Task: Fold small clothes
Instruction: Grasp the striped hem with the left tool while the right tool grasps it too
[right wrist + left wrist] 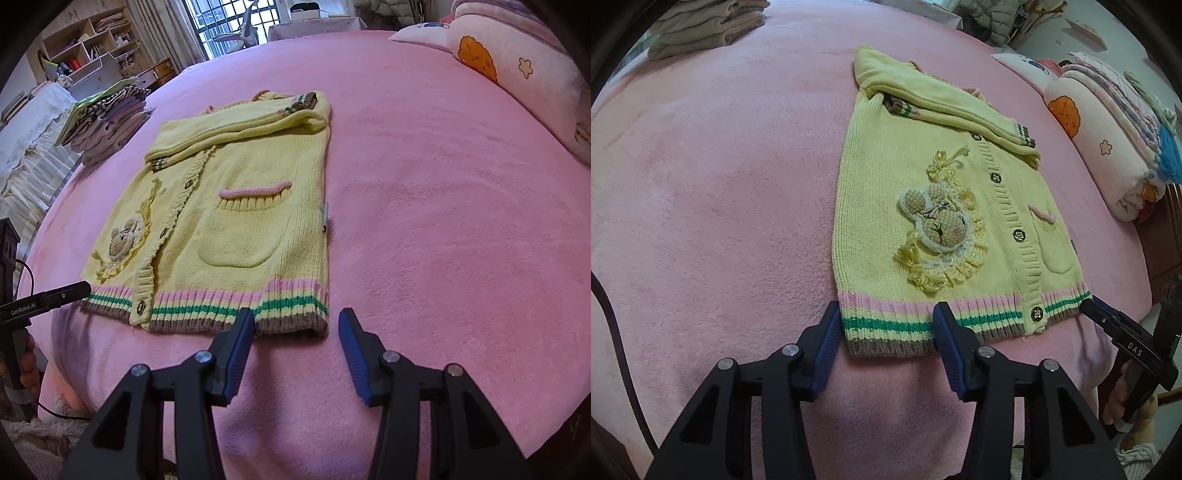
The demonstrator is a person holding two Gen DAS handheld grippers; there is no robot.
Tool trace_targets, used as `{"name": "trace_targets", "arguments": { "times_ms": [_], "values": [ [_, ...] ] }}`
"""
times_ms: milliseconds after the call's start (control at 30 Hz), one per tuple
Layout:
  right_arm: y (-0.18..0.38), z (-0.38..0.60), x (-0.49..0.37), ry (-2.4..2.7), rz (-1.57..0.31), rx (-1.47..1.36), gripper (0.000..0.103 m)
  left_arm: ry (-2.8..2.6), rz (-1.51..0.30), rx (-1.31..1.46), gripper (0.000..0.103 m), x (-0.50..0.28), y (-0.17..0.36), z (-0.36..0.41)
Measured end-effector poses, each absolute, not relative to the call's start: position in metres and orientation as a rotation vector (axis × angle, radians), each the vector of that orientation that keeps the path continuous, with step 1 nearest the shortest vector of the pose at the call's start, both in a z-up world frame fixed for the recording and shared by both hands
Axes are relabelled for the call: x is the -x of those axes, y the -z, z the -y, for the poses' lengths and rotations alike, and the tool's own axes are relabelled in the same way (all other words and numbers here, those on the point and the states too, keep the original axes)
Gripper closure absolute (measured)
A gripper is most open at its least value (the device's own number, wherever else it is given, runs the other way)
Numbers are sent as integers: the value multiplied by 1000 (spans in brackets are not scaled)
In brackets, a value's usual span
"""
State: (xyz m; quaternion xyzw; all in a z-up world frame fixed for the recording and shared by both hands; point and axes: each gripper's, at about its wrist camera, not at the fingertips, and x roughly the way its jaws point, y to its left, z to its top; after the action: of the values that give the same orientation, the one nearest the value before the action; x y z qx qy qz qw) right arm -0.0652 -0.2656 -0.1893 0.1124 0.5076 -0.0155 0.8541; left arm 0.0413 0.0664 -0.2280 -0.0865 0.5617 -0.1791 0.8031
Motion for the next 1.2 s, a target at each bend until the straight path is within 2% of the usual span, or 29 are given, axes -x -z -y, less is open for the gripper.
{"name": "trace_targets", "arguments": {
  "times_ms": [633,700,733,767,800,833,933,1200],
  "values": [
    [204,268,61,21,-1101,-267,55,395,-1245,273,56,-48,239,-79],
    [206,269,59,13,-1100,-285,55,406,-1248,272,63,-49,239,-79],
    [207,270,57,8,-1101,-296,58,409,-1251,268,69,-49,240,-77],
    [208,270,57,-4,-1101,-309,64,407,-1250,262,84,-49,240,-76],
    [209,270,55,-32,-1109,-327,85,408,-1254,257,88,-49,241,-75],
    [210,268,54,-46,-1114,-332,90,408,-1257,256,89,-50,241,-75],
    [203,261,54,-50,-1101,-285,93,420,-1238,251,93,-48,235,-72],
    [155,265,52,-98,-1000,-273,94,510,-1125,283,94,-55,187,-72]
  ]
}}
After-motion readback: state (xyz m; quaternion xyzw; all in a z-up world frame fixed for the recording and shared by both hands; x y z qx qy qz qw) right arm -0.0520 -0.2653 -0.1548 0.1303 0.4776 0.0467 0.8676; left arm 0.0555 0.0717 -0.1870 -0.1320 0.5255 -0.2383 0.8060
